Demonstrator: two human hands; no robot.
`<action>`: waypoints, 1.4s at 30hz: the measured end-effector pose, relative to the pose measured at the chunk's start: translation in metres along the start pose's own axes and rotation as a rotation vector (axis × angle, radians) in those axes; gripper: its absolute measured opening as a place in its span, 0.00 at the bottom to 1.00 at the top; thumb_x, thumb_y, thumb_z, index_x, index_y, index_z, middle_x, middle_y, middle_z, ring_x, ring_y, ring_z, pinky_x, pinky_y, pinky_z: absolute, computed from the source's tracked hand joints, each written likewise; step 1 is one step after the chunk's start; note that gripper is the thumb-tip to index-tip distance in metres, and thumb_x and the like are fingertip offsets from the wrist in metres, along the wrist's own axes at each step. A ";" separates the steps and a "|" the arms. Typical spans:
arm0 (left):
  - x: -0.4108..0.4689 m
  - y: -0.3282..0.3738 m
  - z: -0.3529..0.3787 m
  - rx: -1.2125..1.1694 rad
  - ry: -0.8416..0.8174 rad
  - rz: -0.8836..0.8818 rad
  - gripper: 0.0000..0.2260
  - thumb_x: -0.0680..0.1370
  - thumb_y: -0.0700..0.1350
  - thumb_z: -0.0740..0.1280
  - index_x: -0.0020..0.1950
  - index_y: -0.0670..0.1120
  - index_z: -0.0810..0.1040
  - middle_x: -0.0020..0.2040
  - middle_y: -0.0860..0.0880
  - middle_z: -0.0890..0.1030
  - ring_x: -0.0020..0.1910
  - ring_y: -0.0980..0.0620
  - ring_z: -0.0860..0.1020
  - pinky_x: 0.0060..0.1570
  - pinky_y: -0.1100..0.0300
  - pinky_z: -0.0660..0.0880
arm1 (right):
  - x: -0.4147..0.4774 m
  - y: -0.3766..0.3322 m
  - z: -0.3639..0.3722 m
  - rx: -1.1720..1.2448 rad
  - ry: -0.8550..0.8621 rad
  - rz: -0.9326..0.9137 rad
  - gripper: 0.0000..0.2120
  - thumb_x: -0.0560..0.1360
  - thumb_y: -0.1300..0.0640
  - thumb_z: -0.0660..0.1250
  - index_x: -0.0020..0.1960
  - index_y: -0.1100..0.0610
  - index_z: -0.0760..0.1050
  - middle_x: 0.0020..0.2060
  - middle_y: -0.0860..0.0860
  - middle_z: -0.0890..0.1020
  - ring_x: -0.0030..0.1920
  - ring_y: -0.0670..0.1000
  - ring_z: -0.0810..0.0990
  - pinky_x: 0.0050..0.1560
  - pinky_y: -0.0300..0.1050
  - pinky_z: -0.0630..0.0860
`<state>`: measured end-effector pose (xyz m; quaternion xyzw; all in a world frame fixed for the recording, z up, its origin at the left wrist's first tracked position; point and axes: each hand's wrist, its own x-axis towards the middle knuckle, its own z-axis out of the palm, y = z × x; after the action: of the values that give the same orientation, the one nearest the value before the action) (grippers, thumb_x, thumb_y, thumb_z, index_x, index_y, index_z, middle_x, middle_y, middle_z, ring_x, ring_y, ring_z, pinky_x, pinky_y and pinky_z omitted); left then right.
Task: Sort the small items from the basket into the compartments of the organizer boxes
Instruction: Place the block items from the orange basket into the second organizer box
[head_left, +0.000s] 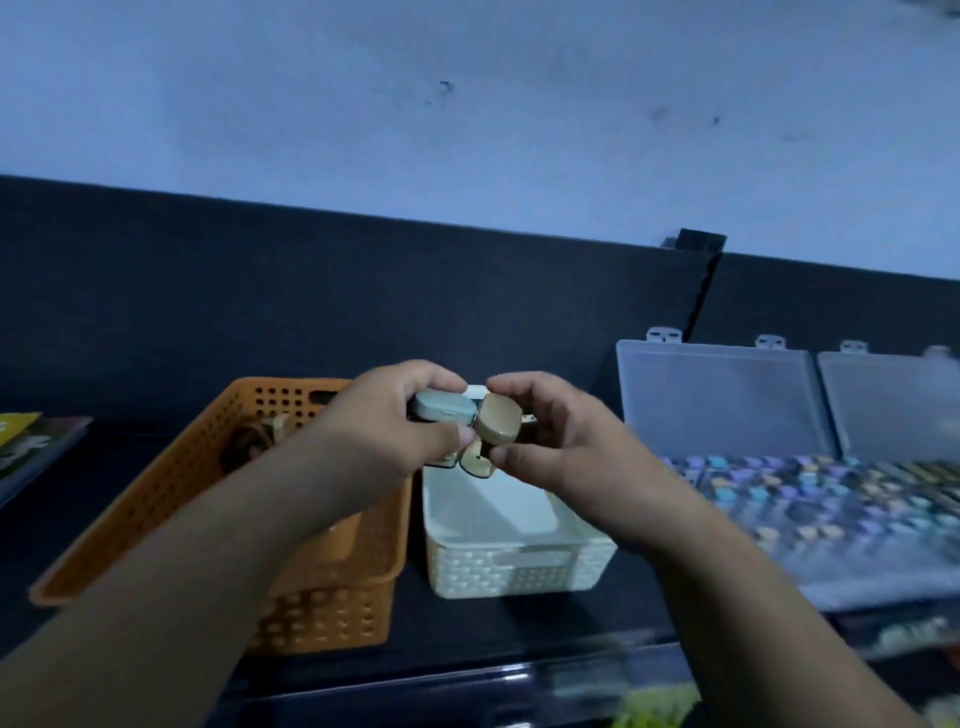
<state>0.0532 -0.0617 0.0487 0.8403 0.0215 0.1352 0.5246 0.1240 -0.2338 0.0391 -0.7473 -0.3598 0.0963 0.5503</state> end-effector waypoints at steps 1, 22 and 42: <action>0.001 0.006 0.014 -0.011 -0.019 0.009 0.14 0.68 0.44 0.75 0.52 0.53 0.79 0.45 0.44 0.83 0.46 0.44 0.82 0.52 0.44 0.78 | -0.010 0.004 -0.011 0.011 0.024 0.001 0.21 0.72 0.66 0.71 0.61 0.53 0.73 0.55 0.54 0.81 0.51 0.48 0.82 0.56 0.47 0.78; -0.035 0.169 0.440 -0.366 -0.572 -0.039 0.16 0.78 0.38 0.65 0.65 0.49 0.73 0.57 0.48 0.80 0.56 0.44 0.80 0.60 0.44 0.75 | -0.343 0.087 -0.319 0.000 0.600 0.257 0.18 0.74 0.68 0.66 0.58 0.50 0.76 0.48 0.54 0.84 0.50 0.55 0.83 0.52 0.50 0.79; 0.121 0.244 0.669 -0.182 -0.636 0.153 0.16 0.69 0.40 0.75 0.50 0.56 0.76 0.46 0.54 0.82 0.44 0.57 0.81 0.44 0.60 0.78 | -0.340 0.179 -0.564 -0.104 0.741 0.347 0.18 0.71 0.67 0.71 0.57 0.50 0.76 0.47 0.49 0.83 0.43 0.45 0.83 0.44 0.38 0.77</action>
<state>0.3109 -0.7353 0.0132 0.7892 -0.2183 -0.0934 0.5664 0.2600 -0.9020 0.0060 -0.8079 -0.0105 -0.1063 0.5796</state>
